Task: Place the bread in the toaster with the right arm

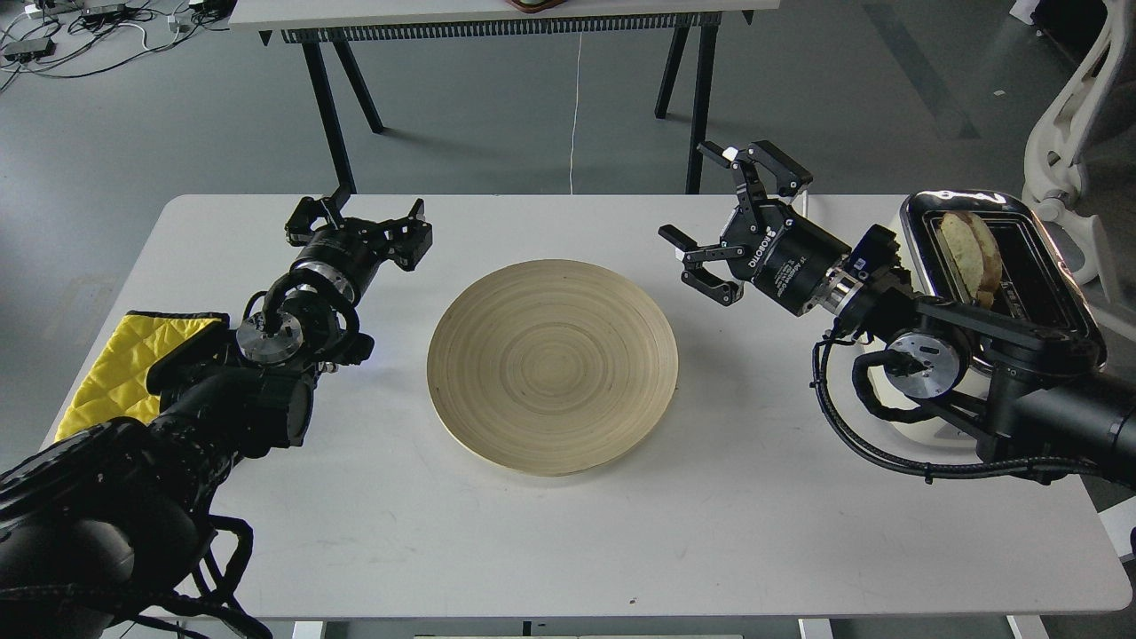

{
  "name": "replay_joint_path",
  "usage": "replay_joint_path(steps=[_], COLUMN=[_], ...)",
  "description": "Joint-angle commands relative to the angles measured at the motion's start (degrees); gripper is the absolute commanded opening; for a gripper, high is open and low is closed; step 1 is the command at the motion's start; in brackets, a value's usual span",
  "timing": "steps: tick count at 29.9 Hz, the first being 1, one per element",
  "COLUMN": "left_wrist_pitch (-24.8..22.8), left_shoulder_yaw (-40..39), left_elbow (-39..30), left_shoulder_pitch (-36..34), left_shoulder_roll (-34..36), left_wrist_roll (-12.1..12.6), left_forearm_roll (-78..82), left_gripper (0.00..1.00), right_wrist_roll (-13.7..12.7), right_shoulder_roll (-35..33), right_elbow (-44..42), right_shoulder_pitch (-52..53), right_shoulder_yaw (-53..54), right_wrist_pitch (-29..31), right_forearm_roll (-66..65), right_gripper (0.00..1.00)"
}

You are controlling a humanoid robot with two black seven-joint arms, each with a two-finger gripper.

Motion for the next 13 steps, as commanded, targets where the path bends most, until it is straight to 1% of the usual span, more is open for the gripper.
replay_joint_path(steps=[1, 13], left_wrist_pitch=[0.00, 0.00], left_shoulder_yaw=[0.00, 0.00], left_elbow=[-0.01, -0.09], left_shoulder_pitch=[-0.04, 0.04], left_shoulder_roll=[0.01, 0.01], left_wrist_roll=[-0.02, -0.02], left_forearm_roll=[0.00, 0.00], left_gripper=[1.00, 1.00], right_wrist_roll=[-0.01, -0.01], right_shoulder_roll=[0.00, 0.26], right_elbow=[-0.06, -0.14], right_shoulder_pitch=[-0.43, -0.95], right_shoulder_yaw=[0.07, 0.25], right_wrist_pitch=[0.00, 0.00], right_forearm_roll=[0.26, 0.44], right_gripper=[0.99, 0.99])
